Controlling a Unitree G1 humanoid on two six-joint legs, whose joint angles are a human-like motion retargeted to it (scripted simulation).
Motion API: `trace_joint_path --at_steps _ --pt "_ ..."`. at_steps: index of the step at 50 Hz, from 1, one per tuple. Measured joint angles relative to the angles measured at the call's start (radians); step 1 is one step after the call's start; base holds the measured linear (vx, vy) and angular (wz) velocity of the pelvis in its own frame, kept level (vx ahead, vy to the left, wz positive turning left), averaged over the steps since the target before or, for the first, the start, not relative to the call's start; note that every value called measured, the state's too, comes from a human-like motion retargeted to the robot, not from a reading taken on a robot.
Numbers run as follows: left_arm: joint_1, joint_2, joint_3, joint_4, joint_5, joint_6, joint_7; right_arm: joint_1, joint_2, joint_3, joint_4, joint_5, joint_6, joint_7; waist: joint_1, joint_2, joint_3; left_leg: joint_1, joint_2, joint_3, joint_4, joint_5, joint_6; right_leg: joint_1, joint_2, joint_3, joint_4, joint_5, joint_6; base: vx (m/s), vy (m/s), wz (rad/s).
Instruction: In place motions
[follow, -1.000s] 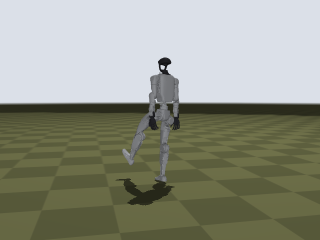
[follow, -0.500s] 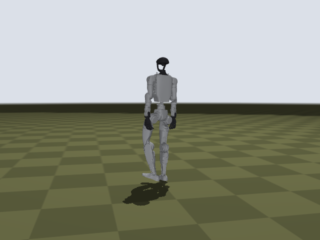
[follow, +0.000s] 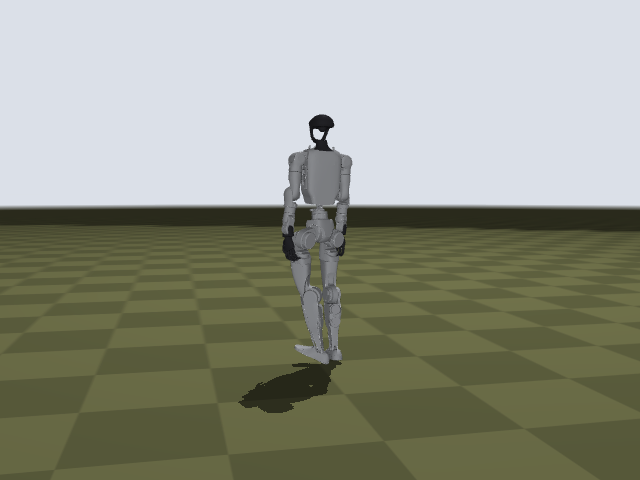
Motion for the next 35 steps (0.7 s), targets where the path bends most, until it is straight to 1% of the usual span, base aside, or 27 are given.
trace_joint_path --at_steps 13,16,20,22,27,30,35 --pt "0.037 -0.015 0.007 0.035 0.011 -0.001 -0.012 0.001 -0.017 -0.011 0.025 0.0 0.007 -0.006 0.023 -0.015 -0.005 0.018 -0.03 -0.002 0.008 -0.038 0.034 0.001 -0.022 0.028 0.018 0.008 0.028 -0.04 0.01 -0.09" --pt "0.036 -0.013 0.012 0.045 0.01 0.0 -0.014 -0.001 -0.02 -0.02 0.027 0.001 0.009 -0.007 0.017 -0.005 0.0 0.006 -0.018 -0.016 0.03 -0.059 0.035 -0.026 -0.025 0.035 0.075 0.007 0.016 -0.09 -0.01 -0.2" --pt "0.035 -0.003 0.021 0.058 0.009 0.003 -0.012 -0.004 -0.017 -0.02 0.015 0.01 0.009 -0.009 0.016 0.017 0.012 -0.008 0.018 0.009 0.044 -0.07 0.035 -0.117 0.005 0.112 0.217 -0.002 -0.035 -0.13 0.0 -0.46" --pt "0.025 0.007 0.02 0.072 0.007 0.009 -0.009 -0.004 -0.013 -0.024 0.005 0.015 0.007 -0.008 -0.014 0.025 0.028 -0.006 0.026 0.006 0.043 -0.066 0.046 -0.162 0.005 0.086 0.23 -0.027 -0.039 -0.14 -0.01 -0.04" --pt "-0.01 0.028 0.015 0.082 0.008 0.025 -0.002 0.002 -0.013 -0.027 -0.001 0.03 0.002 -0.012 -0.056 0.016 0.07 0.02 0.015 0.012 0.027 -0.061 0.075 -0.302 0.01 0.064 0.148 -0.088 -0.035 -0.1 0.01 -0.09" --pt "-0.027 0.039 0.002 0.048 0.0 0.021 -0.002 0.002 -0.017 -0.029 0.009 0.027 0.008 -0.015 -0.092 0.008 0.11 0.046 0.011 0.01 0.015 -0.057 0.086 -0.404 0.01 0.065 0.091 -0.105 -0.027 -0.09 0.04 0.04" --pt "-0.073 0.053 -0.009 0.007 0.003 0.024 0.006 0.015 -0.028 -0.046 0.037 0.029 0.014 -0.021 -0.137 0.016 0.145 0.066 0.02 0.015 -0.004 -0.043 0.091 -0.549 -0.016 -0.036 0.023 -0.122 -0.043 -0.05 0.04 0.18"
